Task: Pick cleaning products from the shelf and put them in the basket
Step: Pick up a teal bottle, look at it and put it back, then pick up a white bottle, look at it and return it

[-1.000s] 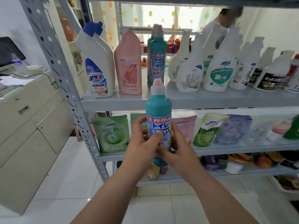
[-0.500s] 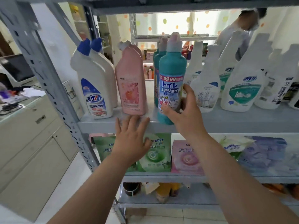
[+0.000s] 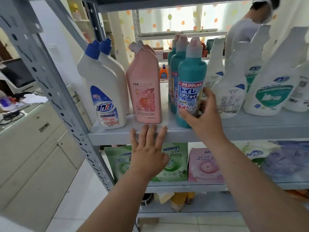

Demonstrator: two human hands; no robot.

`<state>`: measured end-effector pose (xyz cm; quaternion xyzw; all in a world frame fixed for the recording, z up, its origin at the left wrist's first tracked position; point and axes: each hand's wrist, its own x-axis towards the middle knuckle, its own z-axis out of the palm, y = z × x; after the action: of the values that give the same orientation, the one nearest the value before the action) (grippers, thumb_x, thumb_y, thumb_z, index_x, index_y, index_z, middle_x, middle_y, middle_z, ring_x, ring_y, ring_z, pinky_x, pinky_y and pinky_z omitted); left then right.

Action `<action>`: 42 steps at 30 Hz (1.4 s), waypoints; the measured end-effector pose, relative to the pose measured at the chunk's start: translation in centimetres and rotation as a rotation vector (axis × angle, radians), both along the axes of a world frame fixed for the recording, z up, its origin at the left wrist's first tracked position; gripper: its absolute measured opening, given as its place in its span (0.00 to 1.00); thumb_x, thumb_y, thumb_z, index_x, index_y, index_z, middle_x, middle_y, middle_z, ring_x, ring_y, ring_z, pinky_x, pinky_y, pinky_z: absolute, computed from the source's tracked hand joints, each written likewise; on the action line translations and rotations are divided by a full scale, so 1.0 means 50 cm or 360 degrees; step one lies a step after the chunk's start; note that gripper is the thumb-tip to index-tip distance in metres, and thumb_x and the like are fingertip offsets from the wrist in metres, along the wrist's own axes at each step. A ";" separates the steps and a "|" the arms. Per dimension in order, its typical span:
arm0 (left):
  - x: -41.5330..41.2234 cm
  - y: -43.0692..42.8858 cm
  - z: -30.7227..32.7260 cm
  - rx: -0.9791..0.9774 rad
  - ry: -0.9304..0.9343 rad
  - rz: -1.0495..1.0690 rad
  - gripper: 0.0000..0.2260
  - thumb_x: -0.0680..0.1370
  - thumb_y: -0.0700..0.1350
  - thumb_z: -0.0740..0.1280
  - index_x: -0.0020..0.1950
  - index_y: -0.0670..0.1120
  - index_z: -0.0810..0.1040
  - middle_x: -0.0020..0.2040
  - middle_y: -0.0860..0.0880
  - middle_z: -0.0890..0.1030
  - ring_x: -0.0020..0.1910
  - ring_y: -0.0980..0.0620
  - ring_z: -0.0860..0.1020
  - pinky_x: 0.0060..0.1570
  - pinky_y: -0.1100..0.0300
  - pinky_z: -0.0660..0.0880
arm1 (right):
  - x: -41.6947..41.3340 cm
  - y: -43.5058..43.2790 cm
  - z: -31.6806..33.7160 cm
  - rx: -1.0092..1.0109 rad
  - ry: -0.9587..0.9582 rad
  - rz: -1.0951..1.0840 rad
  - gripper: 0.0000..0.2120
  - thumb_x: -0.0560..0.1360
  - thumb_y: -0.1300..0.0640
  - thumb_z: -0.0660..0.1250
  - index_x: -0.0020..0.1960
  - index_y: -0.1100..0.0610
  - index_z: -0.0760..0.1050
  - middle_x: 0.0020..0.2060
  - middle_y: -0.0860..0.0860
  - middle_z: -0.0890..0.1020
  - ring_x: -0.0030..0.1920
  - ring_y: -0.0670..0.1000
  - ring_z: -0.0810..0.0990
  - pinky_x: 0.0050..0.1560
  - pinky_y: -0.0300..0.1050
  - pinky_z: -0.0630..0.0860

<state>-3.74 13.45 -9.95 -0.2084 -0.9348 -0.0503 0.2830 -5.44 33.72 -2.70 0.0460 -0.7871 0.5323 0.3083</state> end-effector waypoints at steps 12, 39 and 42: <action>0.002 -0.002 0.000 -0.0063 -0.0033 0.0010 0.39 0.67 0.57 0.59 0.78 0.49 0.60 0.72 0.41 0.65 0.73 0.38 0.63 0.76 0.37 0.35 | -0.033 -0.011 -0.003 0.0353 -0.0187 -0.0175 0.33 0.71 0.38 0.75 0.68 0.48 0.64 0.58 0.41 0.79 0.54 0.43 0.80 0.53 0.39 0.75; 0.046 0.001 0.044 -0.0114 -0.0191 0.0128 0.38 0.73 0.59 0.63 0.82 0.50 0.60 0.78 0.40 0.66 0.79 0.38 0.59 0.77 0.32 0.45 | 0.132 0.061 -0.040 0.1476 -0.0320 -0.0070 0.26 0.83 0.47 0.61 0.77 0.57 0.67 0.73 0.55 0.72 0.73 0.57 0.67 0.76 0.53 0.64; 0.060 0.022 0.056 0.0001 -0.0172 0.0200 0.35 0.73 0.59 0.61 0.79 0.46 0.67 0.74 0.39 0.71 0.76 0.36 0.64 0.77 0.32 0.51 | 0.166 0.141 -0.045 0.1595 -0.0273 0.0004 0.27 0.83 0.47 0.61 0.79 0.53 0.65 0.77 0.52 0.69 0.77 0.54 0.65 0.80 0.48 0.55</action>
<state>-0.72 14.57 -7.13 -0.1463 -0.9599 -0.0438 0.2349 2.85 40.77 -4.97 0.1454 -0.9682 0.0915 0.1821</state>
